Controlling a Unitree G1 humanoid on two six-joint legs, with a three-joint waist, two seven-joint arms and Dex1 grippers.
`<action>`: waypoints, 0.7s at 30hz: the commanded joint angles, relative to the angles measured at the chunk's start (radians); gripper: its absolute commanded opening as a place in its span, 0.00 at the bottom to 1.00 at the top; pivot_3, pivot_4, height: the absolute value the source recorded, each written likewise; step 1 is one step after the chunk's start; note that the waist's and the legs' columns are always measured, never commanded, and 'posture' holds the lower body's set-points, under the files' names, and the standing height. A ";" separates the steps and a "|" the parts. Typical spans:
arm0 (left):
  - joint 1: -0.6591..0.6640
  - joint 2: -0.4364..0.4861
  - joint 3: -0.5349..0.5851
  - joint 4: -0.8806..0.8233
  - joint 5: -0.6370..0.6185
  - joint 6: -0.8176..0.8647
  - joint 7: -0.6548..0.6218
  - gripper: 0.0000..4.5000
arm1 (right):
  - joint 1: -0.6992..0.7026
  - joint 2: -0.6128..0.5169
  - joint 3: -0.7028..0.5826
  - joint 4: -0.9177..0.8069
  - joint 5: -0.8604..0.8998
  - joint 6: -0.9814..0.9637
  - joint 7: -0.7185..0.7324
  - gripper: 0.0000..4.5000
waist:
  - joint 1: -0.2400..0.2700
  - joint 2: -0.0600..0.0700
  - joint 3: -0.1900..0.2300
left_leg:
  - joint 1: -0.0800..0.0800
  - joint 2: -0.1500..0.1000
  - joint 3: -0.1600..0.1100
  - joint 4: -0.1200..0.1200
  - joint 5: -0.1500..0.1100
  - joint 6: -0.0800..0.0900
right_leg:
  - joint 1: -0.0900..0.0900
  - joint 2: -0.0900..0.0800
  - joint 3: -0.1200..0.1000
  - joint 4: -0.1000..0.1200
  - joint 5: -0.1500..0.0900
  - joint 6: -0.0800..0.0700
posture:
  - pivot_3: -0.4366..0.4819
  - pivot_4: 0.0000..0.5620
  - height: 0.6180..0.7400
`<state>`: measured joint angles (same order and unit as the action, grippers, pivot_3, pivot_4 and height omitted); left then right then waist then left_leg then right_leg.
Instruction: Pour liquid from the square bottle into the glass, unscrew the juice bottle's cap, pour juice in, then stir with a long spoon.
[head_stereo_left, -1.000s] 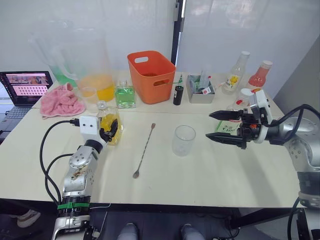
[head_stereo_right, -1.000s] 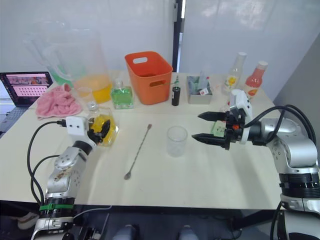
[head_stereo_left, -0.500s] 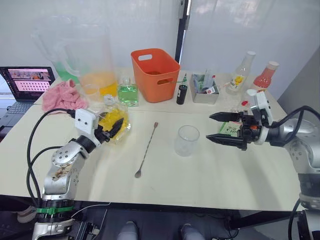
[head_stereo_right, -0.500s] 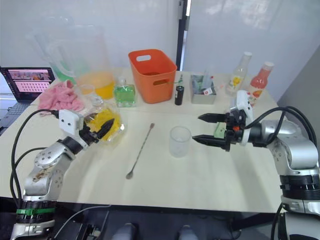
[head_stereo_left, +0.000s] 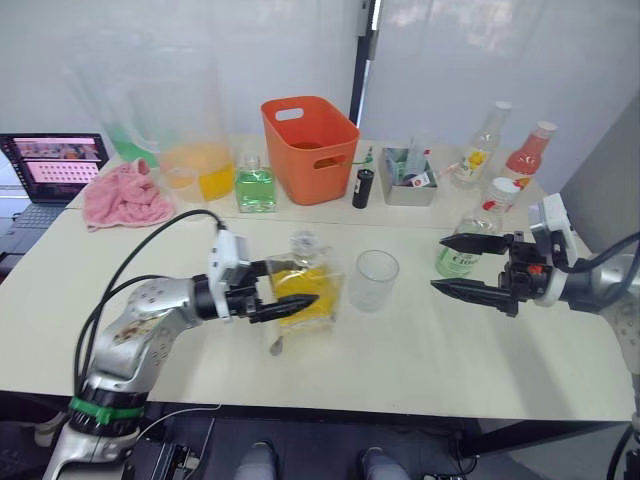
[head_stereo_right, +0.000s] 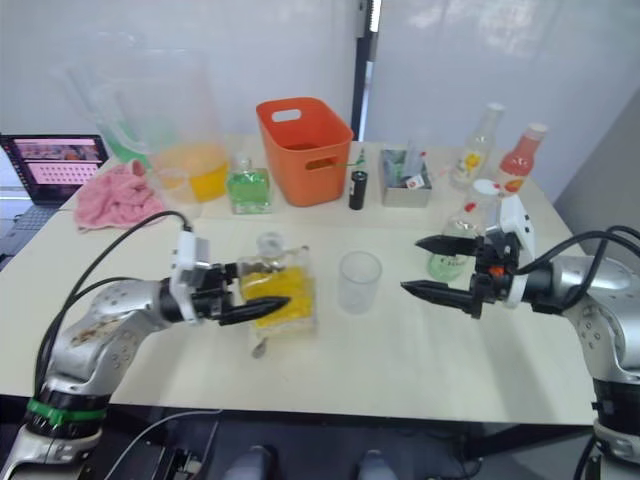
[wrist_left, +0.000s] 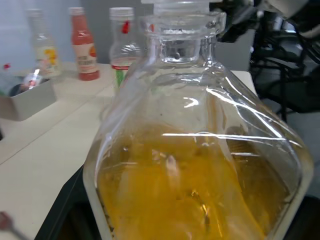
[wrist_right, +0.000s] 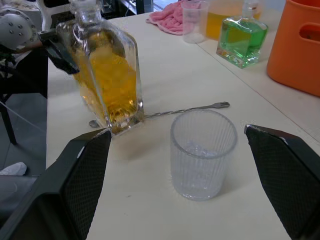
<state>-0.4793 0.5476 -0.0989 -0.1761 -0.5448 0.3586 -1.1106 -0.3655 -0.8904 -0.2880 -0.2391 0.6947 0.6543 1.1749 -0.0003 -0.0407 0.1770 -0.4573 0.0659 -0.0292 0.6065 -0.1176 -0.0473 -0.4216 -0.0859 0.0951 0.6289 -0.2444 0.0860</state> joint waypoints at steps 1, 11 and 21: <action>-0.064 -0.052 -0.043 0.022 0.006 -0.065 -0.063 0.63 | 0.032 -0.026 -0.078 -0.064 0.042 0.011 -0.028 1.00 | -0.001 0.000 0.000 | -0.001 0.000 0.000 0.001 0.000 0.000 | 0.000 0.000 0.000 -0.001 0.000 0.000 | 0.48 0.27 0.88; -0.111 -0.155 -0.121 0.165 0.109 -0.174 -0.128 0.63 | 0.093 -0.049 -0.141 -0.131 0.092 0.032 -0.088 1.00 | -0.015 0.001 0.000 | 0.000 0.000 0.000 0.001 0.000 0.000 | -0.001 0.000 0.000 0.002 0.001 0.002 | 0.48 0.27 0.88; -0.072 -0.162 -0.134 0.221 0.161 -0.209 -0.148 0.63 | 0.088 -0.044 -0.121 -0.138 0.101 0.019 -0.109 1.00 | -0.014 0.001 0.000 | 0.000 0.000 0.000 0.001 0.000 0.000 | 0.000 0.000 0.001 0.002 0.002 0.003 | 0.48 0.27 0.88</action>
<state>-0.5392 0.3943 -0.2558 0.0766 -0.3685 0.1802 -1.2584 -0.2588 -0.9237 -0.3954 -0.3555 0.7701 0.6859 1.0672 -0.0139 -0.0396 0.1769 -0.4574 0.0661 -0.0293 0.6080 -0.1175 -0.0469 -0.4219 -0.0859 0.0958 0.6304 -0.2427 0.0889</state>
